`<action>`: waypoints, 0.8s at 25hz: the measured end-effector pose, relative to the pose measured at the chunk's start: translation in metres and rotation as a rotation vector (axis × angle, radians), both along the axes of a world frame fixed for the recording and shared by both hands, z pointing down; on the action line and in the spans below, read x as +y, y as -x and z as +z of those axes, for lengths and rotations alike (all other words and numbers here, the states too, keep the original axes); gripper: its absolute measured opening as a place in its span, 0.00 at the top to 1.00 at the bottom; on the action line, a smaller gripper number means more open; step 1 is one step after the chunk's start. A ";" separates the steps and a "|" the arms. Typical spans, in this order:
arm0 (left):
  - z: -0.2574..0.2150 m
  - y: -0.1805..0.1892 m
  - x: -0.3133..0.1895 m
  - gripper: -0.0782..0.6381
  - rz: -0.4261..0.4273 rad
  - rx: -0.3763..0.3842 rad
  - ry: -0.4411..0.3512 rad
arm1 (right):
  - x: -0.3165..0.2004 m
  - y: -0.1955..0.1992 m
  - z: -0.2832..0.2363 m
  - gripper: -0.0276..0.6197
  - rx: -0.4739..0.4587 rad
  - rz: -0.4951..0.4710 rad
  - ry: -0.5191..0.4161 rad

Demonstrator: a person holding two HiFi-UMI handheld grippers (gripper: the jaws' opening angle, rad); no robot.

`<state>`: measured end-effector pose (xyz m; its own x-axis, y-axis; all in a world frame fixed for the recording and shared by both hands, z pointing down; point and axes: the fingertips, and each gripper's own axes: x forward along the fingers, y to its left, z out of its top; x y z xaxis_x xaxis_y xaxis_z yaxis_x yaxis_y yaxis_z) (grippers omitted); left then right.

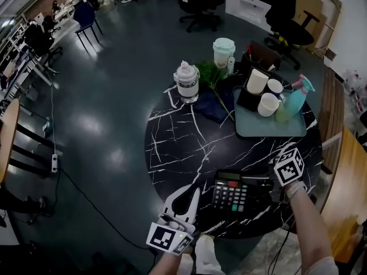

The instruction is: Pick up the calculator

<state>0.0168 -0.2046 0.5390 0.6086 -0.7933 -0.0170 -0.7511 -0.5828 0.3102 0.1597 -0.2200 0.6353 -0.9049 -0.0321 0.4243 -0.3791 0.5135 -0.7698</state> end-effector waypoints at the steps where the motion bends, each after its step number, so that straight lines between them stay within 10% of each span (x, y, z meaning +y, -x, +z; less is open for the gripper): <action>1: 0.000 0.001 0.000 0.88 -0.001 0.001 0.002 | 0.001 0.000 -0.003 0.87 -0.025 0.028 -0.004; 20: -0.079 -0.013 0.024 0.88 0.086 0.015 -0.098 | 0.018 -0.036 -0.124 0.88 -0.248 0.410 -0.171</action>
